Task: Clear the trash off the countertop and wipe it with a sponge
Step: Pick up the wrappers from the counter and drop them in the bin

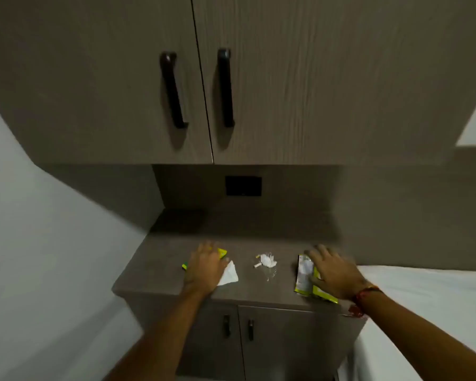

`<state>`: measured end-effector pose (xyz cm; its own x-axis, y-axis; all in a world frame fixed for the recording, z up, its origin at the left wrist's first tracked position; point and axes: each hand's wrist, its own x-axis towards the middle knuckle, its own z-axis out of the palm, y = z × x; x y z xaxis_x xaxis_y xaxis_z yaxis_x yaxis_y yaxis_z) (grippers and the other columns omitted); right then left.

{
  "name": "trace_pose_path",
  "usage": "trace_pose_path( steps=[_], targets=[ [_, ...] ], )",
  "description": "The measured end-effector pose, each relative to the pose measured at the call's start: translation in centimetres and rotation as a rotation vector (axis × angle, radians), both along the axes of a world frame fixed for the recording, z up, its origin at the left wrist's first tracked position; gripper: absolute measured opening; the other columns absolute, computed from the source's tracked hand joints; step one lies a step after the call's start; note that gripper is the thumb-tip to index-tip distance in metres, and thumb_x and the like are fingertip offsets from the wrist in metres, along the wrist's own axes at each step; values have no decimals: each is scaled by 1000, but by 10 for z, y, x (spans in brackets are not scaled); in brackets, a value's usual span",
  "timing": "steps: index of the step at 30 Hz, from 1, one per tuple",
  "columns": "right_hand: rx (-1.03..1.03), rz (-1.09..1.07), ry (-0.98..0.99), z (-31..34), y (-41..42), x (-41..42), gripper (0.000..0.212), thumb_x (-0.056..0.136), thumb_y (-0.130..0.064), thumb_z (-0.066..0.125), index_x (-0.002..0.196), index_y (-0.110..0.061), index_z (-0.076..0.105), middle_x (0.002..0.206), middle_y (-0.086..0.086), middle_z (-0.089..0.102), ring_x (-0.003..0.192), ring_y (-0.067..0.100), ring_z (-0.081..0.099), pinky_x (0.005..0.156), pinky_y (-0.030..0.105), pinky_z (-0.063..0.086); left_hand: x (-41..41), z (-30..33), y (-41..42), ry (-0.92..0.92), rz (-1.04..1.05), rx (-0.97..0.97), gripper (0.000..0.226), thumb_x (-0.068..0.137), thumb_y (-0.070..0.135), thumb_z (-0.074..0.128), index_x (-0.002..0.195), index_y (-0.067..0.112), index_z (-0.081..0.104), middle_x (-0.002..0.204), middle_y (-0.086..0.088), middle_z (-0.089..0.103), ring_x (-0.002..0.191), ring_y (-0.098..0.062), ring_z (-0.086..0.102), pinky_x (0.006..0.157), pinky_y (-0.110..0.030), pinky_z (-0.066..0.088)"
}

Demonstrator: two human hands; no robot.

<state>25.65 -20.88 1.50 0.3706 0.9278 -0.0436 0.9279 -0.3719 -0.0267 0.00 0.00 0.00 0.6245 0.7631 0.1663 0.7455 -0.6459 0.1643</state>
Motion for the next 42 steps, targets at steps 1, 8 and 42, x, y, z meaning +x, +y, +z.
trace_pose_path(
  steps=[1,8,42],
  targets=[
    [-46,-114,99,-16,5,9,75,91,-67,46,155,-34,27,163,7,25,142,33,40,111,42,37,-1,-13,13,-11,96,-70,55,97,42,57,138,6,54,140,-17,56,130,-36,50,110,-41,39],
    [-249,-133,125,-105,6,28,85,92,-75,39,160,-34,10,167,14,12,149,44,23,117,52,33,14,-77,50,23,305,-152,57,93,48,61,134,8,53,132,-16,60,123,-34,56,99,-43,47],
    [254,-1097,1491,-557,-154,-160,33,108,-3,38,91,-8,65,76,6,68,58,14,63,46,19,50,0,-559,-237,-278,439,-1101,14,87,14,75,89,3,66,86,-18,72,87,-37,69,69,-31,44]
  ],
)
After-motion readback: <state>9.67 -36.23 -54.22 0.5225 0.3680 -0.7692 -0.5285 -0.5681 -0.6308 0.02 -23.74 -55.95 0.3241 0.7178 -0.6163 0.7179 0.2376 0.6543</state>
